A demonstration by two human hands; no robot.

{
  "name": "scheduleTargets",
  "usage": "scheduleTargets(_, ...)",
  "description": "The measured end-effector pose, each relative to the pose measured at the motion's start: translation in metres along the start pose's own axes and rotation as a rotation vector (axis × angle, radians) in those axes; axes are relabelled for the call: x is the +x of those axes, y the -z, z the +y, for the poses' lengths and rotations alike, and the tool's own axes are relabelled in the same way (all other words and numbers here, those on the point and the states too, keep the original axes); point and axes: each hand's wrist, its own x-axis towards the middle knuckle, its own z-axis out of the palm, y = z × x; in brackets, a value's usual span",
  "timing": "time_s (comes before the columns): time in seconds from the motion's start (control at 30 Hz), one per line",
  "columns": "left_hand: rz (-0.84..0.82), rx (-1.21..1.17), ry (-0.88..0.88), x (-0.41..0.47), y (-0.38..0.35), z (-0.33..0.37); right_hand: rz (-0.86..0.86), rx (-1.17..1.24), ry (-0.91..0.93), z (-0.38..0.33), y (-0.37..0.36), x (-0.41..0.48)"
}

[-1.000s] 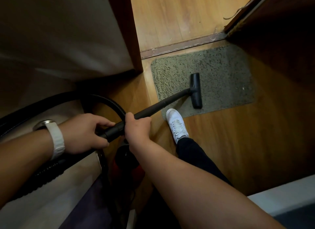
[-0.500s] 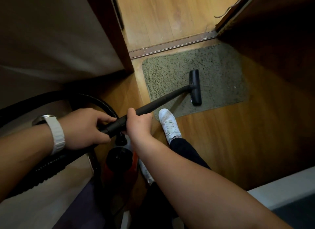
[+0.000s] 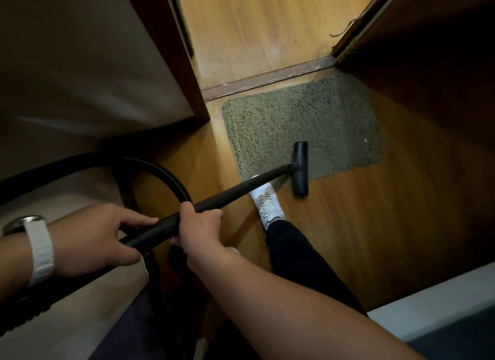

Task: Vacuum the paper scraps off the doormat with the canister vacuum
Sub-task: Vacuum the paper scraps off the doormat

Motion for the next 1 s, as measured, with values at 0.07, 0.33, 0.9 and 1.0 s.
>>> scheduleTargets(0.07,-0.017,0.022,-0.006,-0.003,-0.004,-0.001,-0.01,-0.016,-0.013,0.007,-0.001,-0.001)
scheduleTargets(0.33,-0.011,0.054,-0.036,-0.006,-0.014,0.0,0.045,-0.024,0.038,0.022,-0.012,0.0)
scheduleTargets(0.9,-0.015,-0.023,-0.073,0.033,-0.002,0.036,0.096,0.037,0.068,-0.013,0.018,0.027)
scheduleTargets(1.0,0.009,-0.072,-0.045,0.027,0.004,0.026,0.07,0.019,0.076,-0.015,0.004,0.023)
